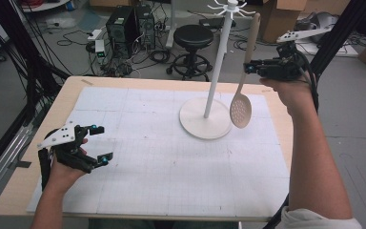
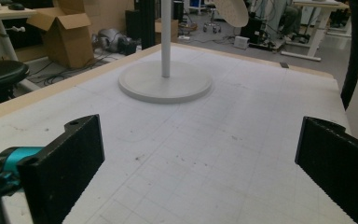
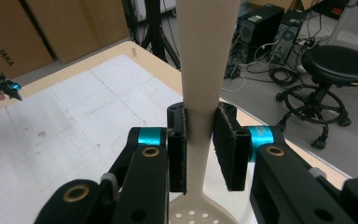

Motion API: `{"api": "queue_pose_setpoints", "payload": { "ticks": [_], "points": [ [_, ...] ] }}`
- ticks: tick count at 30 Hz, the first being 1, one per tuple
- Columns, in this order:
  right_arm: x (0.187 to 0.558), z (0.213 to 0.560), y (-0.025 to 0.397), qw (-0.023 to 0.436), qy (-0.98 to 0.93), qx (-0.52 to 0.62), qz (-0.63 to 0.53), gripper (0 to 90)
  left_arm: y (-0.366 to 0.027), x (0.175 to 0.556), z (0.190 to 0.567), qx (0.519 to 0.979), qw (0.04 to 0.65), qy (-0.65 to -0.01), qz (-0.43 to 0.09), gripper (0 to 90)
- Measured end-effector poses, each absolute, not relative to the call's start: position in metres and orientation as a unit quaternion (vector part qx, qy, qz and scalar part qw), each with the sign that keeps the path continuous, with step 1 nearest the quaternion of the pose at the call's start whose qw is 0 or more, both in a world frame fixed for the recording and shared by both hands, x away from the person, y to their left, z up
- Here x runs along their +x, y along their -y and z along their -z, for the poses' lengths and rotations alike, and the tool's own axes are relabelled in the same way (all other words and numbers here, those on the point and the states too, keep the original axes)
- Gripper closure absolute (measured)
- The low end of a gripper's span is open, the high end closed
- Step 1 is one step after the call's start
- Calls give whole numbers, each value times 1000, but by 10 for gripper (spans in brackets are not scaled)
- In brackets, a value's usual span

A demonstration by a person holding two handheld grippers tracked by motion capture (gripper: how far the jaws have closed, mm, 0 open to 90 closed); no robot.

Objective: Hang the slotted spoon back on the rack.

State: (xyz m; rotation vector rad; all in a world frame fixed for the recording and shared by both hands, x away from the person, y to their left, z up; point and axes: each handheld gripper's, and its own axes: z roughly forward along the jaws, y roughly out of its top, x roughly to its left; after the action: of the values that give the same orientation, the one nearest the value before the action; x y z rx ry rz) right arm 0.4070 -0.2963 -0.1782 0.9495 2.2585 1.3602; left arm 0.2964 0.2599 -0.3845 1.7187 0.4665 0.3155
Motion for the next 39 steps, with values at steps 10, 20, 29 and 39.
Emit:
{"api": "queue_pose_setpoints", "payload": {
  "ticks": [10,20,29,39],
  "points": [
    [419,181,296,163,-796,346,-470,752,-261,297,384,748,617,-203,-138,17],
    [426,183,294,160,-795,351,-468,753,-261,296,384,747,618,-202,-139,17],
    [428,178,284,158,-801,340,-467,752,-261,296,383,746,619,-203,-138,17],
    [429,179,278,159,-805,335,-463,752,-262,297,383,747,618,-202,-139,17]
  ]
}}
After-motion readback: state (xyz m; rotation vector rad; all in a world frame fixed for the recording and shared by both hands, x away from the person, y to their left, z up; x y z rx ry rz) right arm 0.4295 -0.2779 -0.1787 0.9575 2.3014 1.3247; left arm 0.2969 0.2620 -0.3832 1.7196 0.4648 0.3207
